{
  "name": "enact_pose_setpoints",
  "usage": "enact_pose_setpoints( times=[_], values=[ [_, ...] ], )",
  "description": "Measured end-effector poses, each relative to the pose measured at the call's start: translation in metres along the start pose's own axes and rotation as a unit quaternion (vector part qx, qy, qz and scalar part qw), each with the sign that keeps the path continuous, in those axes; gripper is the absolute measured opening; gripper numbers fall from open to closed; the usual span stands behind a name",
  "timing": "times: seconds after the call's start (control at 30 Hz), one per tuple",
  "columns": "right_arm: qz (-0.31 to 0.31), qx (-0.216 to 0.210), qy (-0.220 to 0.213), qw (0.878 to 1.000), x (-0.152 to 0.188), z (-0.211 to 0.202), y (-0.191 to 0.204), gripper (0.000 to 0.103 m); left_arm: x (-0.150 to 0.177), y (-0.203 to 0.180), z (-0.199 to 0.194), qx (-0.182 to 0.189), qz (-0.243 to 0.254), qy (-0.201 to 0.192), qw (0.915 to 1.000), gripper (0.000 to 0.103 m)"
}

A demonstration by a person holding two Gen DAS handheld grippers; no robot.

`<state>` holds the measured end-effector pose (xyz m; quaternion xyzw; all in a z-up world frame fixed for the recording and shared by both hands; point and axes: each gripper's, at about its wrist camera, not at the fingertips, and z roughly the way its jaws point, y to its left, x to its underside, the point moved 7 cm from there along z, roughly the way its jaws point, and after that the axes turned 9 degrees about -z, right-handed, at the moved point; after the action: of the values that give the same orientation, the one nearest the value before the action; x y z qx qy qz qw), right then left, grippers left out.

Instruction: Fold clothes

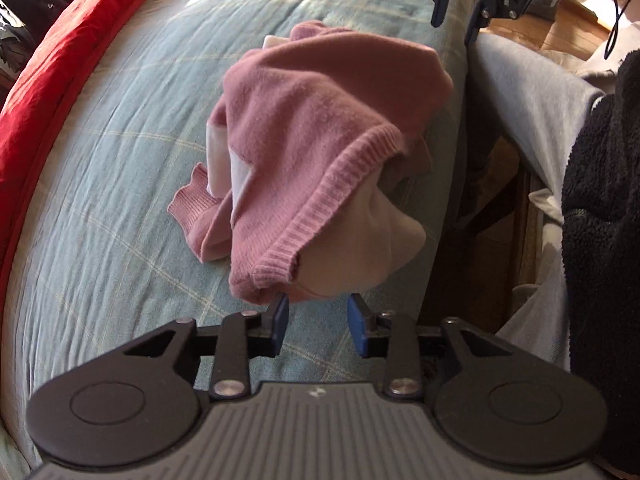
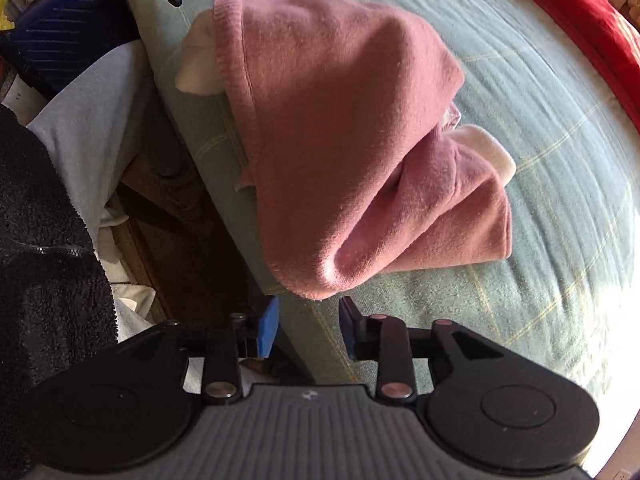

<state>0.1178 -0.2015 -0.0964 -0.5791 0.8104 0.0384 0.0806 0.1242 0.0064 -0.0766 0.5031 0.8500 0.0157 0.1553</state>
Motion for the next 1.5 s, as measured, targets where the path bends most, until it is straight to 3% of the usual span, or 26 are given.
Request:
enact_pose_setpoints(
  times=[0.23,0.33,0.53,0.57,0.6,0.63,0.77,0.87,1.07,1.2,1.4,1.5],
  values=[
    [-0.002,-0.03,0.006,1.0,-0.005,0.014,0.008,0.04,0.018,0.028,0.022,-0.028,-0.027,-0.005,0.9992,0.035],
    [0.014,-0.042,-0.001,0.999,-0.008,0.011,0.004,0.04,0.014,0.038,0.03,-0.036,-0.035,-0.032,0.9982,0.035],
    [0.03,-0.04,0.0,0.999,-0.007,0.005,-0.001,0.04,-0.002,0.034,0.027,-0.048,0.019,-0.112,0.9924,0.034],
    [0.033,-0.039,0.0,0.999,-0.007,0.004,-0.002,0.04,-0.005,0.032,0.023,-0.044,0.028,-0.124,0.9909,0.028],
    [0.034,-0.037,-0.002,0.999,-0.007,0.002,-0.002,0.04,-0.008,0.029,0.018,-0.033,0.036,-0.135,0.9896,0.014],
    [0.035,-0.034,-0.004,0.999,-0.007,-0.001,-0.003,0.04,-0.012,0.026,0.011,-0.023,0.038,-0.15,0.9877,0.011],
    [0.043,-0.026,-0.019,0.999,-0.008,-0.009,-0.007,0.04,-0.034,0.034,-0.02,-0.009,-0.007,-0.198,0.9801,0.01],
    [0.049,-0.02,-0.031,0.998,-0.011,-0.014,-0.011,0.04,-0.06,0.05,-0.031,-0.023,-0.05,-0.215,0.975,0.01],
    [0.048,0.008,-0.08,0.996,-0.027,-0.017,-0.008,0.04,-0.112,0.107,-0.027,-0.05,-0.157,-0.216,0.9624,0.01],
    [0.05,0.037,-0.105,0.993,-0.039,-0.014,-0.009,0.04,-0.127,0.129,0.0,-0.057,-0.183,-0.191,0.9628,0.01],
    [0.009,0.077,-0.119,0.99,-0.068,-0.012,0.006,0.048,-0.136,0.145,0.034,-0.054,-0.206,-0.156,0.9646,0.01],
    [-0.001,0.093,-0.107,0.99,-0.076,-0.001,0.017,0.062,-0.136,0.154,0.044,-0.055,-0.221,-0.145,0.9629,0.01]
  ],
)
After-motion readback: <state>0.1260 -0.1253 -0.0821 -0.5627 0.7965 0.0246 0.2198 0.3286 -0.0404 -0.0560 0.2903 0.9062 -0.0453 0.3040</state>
